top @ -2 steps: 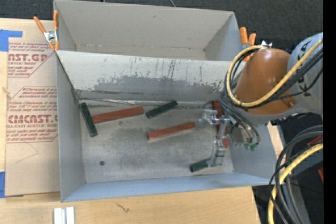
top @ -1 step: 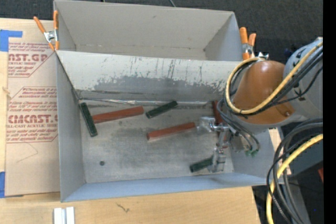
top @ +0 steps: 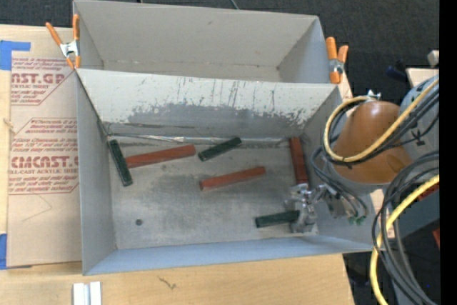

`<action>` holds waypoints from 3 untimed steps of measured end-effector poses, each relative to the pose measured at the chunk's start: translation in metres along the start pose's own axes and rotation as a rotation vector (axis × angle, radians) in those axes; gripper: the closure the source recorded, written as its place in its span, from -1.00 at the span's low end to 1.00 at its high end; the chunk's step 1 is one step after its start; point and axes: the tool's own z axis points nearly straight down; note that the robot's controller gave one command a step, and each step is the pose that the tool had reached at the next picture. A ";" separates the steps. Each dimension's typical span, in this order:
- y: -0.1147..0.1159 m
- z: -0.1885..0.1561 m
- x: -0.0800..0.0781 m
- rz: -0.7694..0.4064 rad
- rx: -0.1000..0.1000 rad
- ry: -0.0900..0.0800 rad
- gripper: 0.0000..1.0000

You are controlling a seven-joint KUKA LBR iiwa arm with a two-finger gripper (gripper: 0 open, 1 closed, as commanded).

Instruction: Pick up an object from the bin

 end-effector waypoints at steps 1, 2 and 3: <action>0.000 0.000 0.000 0.000 0.000 0.000 1.00; 0.007 -0.152 -0.033 0.043 0.001 -0.004 1.00; 0.007 -0.152 -0.033 0.043 0.001 -0.003 1.00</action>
Offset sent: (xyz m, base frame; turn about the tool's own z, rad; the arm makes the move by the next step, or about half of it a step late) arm 0.0311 0.0103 0.1519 0.0434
